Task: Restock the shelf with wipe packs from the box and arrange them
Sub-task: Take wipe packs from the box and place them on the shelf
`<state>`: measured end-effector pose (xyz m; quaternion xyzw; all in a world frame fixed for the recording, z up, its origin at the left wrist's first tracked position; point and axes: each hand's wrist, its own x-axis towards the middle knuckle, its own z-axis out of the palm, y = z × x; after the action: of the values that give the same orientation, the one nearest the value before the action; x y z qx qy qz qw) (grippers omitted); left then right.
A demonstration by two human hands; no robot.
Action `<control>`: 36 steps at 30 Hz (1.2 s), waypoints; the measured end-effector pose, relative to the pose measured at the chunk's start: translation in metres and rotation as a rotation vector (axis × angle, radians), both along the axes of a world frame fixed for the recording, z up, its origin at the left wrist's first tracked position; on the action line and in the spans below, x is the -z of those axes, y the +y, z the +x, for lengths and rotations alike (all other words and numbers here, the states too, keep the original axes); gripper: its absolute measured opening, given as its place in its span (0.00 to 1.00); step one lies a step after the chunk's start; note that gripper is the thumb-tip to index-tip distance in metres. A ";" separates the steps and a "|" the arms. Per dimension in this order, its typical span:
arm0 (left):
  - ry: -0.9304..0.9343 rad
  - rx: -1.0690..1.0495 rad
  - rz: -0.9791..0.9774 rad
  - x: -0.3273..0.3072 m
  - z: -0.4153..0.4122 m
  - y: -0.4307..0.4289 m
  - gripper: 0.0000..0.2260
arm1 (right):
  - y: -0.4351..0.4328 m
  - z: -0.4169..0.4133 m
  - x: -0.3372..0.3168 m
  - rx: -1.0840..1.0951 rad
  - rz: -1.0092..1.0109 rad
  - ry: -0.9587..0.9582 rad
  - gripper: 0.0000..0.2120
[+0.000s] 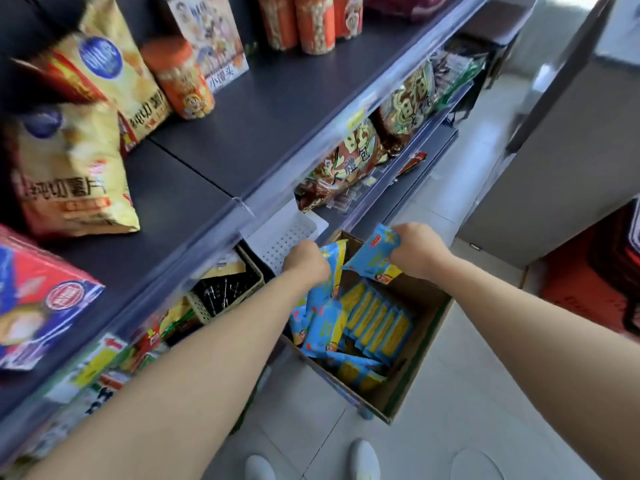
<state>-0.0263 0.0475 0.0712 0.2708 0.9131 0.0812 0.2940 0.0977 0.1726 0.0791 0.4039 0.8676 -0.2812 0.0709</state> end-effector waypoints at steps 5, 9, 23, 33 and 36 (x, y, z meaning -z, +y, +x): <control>-0.017 -0.041 0.106 -0.087 0.003 -0.014 0.14 | -0.009 0.006 -0.094 0.113 0.072 0.160 0.16; 0.041 -0.026 0.190 -0.153 0.013 -0.032 0.09 | -0.022 0.018 -0.165 0.160 0.160 0.344 0.10; 0.310 -0.211 0.568 -0.342 0.008 -0.132 0.14 | -0.103 -0.021 -0.336 -0.097 0.167 0.941 0.16; 0.148 -0.740 1.106 -0.404 -0.030 -0.280 0.12 | -0.219 -0.118 -0.385 -0.275 0.057 1.149 0.16; 0.027 -0.909 1.262 -0.412 -0.046 -0.326 0.05 | -0.256 -0.143 -0.391 -0.318 0.010 1.154 0.14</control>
<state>-0.0721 -0.2787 0.4829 -0.0130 0.7191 0.6947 0.0109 -0.0455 -0.0833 0.4702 0.0517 0.8172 -0.4368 -0.3724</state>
